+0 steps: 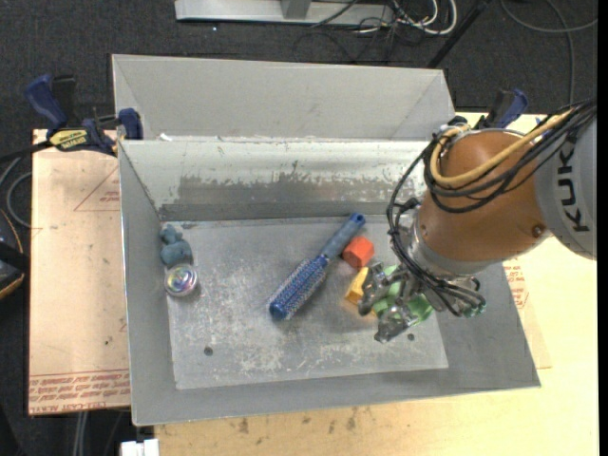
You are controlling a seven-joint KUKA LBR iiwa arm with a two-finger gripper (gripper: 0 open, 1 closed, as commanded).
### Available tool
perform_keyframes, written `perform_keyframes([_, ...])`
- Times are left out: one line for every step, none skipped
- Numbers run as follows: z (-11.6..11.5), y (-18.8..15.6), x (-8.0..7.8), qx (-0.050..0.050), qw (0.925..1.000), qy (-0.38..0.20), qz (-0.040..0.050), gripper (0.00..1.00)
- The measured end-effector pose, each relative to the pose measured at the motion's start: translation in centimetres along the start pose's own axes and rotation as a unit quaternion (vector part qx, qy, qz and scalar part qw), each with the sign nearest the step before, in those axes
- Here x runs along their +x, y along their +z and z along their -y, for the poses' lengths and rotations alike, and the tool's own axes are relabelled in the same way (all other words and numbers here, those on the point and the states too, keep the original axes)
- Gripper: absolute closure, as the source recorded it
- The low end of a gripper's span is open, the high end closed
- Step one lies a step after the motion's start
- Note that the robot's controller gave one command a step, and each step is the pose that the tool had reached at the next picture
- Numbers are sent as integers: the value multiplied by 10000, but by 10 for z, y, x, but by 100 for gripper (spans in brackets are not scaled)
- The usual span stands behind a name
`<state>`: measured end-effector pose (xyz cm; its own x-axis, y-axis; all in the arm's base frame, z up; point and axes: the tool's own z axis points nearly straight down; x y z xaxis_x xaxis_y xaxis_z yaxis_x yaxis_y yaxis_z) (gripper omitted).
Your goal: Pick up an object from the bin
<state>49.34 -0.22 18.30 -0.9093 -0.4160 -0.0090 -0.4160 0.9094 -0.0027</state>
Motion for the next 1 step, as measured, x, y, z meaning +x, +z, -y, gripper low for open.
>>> perform_keyframes([11, -91, -13, 9, 10000, -42, 12, 100])
